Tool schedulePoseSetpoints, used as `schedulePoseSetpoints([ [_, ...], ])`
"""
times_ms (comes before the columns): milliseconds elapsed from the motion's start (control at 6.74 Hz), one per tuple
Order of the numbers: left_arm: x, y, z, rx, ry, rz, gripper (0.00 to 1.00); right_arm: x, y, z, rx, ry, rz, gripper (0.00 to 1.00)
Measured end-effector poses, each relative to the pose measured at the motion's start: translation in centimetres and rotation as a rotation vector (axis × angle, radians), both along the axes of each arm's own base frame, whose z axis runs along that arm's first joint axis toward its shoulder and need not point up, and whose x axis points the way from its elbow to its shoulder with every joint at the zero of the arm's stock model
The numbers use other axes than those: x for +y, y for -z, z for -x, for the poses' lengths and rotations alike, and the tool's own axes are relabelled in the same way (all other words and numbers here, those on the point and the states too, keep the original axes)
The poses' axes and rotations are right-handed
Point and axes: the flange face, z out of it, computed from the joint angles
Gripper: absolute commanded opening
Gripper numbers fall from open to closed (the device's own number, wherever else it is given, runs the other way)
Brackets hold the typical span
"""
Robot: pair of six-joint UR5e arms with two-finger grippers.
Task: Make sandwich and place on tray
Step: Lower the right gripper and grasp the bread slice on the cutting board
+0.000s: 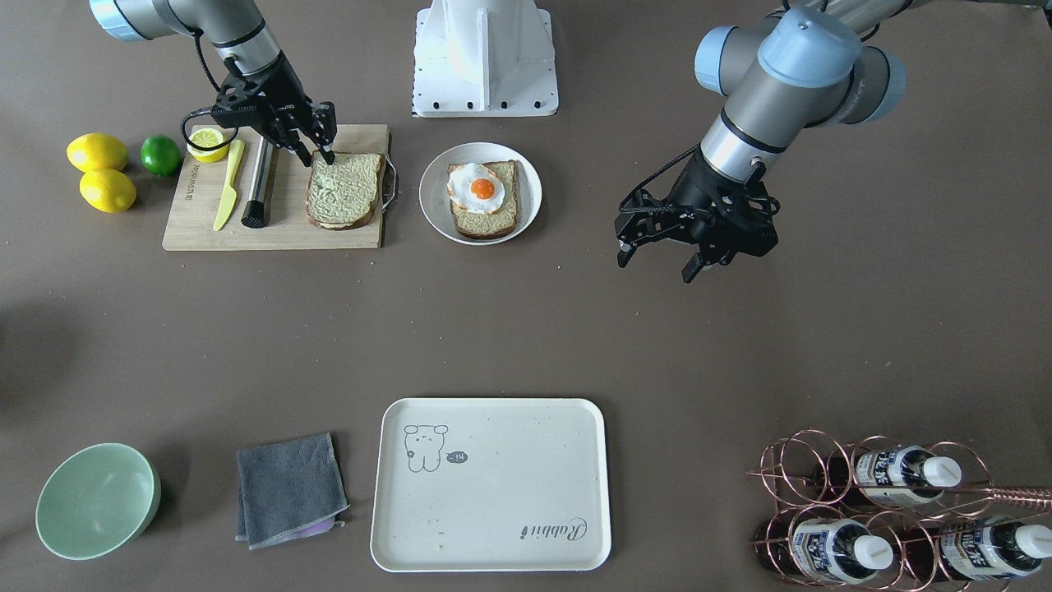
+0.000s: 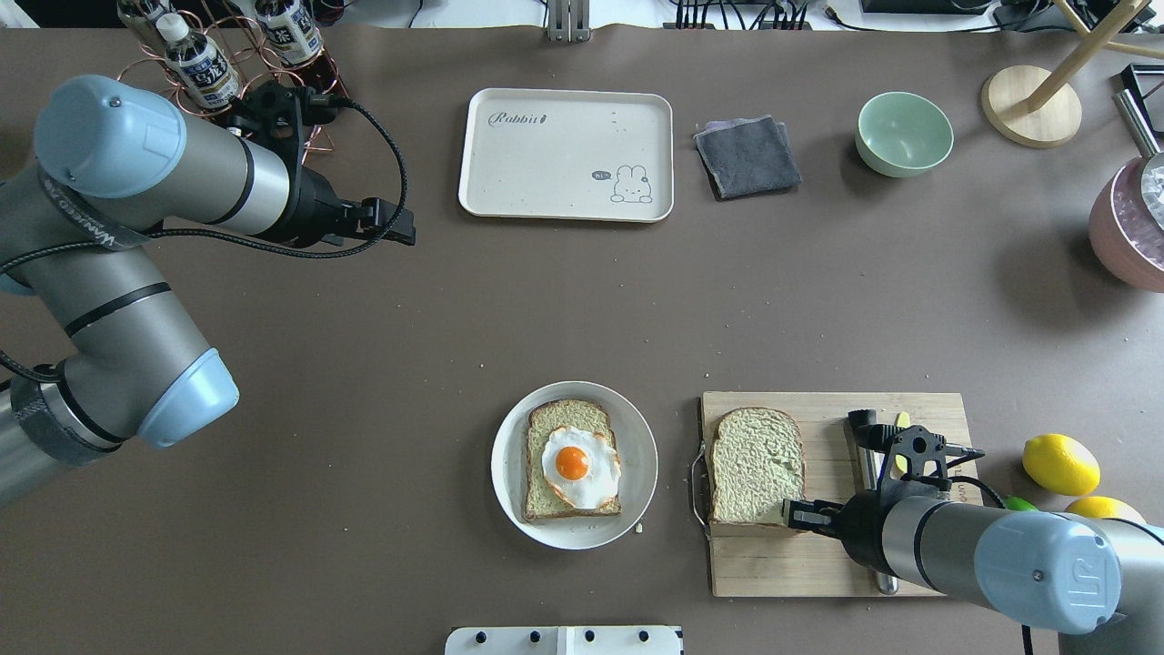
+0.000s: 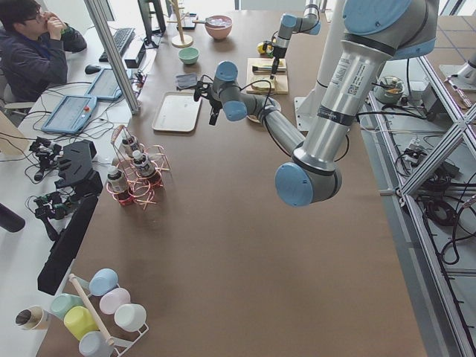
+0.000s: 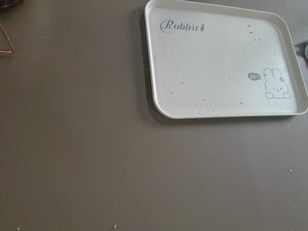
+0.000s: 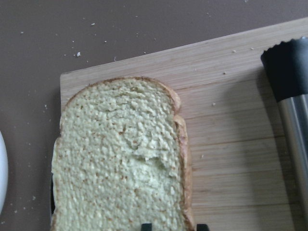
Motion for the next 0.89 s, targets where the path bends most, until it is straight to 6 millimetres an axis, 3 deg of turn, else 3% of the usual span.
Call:
schedulePoseSetpoints([
  [148, 0.0, 0.0, 0.0, 0.0, 0.0, 0.001, 0.98, 0.2, 0.1, 0.2, -0.001, 0.002, -0.002, 0.2],
  [297, 0.0, -0.1, 0.0, -0.001, 0.0, 0.001, 0.98, 0.5, 0.1, 0.3, -0.001, 0.004, -0.007, 0.06],
  [445, 0.0, -0.1, 0.0, -0.001, 0.0, 0.001, 0.98, 0.7, 0.1, 0.5, 0.0, 0.005, -0.012, 0.0],
  [742, 0.0, -0.1, 0.0, -0.001, 0.0, 0.0, 0.98, 0.5, 0.9, 0.1, -0.014, 0.001, -0.02, 0.0],
  [890, 0.0, -0.1, 0.0, -0.001, -0.001, 0.0, 0.98, -0.2, 2.2, -0.9, -0.038, -0.01, -0.027, 0.0],
])
